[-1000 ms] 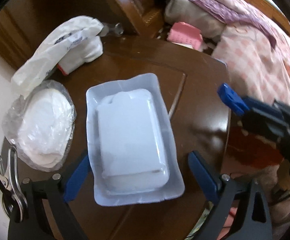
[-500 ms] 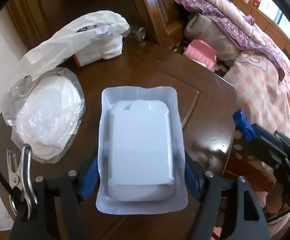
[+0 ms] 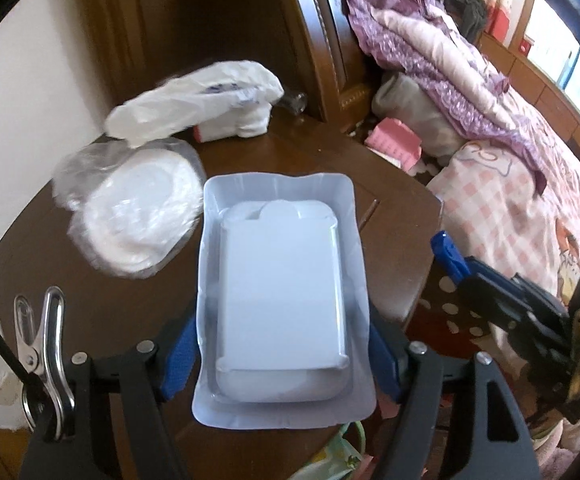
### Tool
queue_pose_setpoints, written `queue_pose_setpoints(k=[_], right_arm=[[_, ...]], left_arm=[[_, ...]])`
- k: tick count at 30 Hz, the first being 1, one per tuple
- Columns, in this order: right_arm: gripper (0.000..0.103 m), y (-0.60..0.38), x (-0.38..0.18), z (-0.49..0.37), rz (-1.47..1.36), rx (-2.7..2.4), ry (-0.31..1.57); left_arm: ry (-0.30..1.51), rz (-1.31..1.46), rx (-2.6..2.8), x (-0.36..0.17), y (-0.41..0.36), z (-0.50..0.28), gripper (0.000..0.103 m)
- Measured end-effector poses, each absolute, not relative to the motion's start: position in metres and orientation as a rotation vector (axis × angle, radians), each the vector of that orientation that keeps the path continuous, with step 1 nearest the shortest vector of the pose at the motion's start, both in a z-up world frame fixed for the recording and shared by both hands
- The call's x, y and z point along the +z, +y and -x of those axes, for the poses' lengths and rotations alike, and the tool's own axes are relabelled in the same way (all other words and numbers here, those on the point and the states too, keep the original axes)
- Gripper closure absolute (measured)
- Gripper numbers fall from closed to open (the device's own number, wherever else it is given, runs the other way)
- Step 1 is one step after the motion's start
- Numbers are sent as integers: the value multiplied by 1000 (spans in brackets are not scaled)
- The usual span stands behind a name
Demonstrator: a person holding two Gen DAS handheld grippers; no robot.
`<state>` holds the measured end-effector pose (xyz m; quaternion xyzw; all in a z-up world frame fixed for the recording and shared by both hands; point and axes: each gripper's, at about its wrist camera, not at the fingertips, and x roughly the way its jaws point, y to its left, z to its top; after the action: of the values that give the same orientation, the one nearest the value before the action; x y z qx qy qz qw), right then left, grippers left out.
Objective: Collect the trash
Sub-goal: 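Carry the white tray with the left tool down over the red bin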
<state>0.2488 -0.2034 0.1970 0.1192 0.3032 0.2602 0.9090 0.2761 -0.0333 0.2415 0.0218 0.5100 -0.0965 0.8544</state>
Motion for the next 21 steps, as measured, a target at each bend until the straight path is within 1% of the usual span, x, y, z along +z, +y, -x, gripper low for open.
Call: queue_pose_setpoints(k=[10, 21], right_arm=[[87, -191, 215, -221, -215, 611, 598], [87, -181, 253, -172, -175, 675, 537]], left_arm=[[1032, 18, -116, 280, -14, -220, 27], [990, 51, -69, 326, -7, -139, 27]])
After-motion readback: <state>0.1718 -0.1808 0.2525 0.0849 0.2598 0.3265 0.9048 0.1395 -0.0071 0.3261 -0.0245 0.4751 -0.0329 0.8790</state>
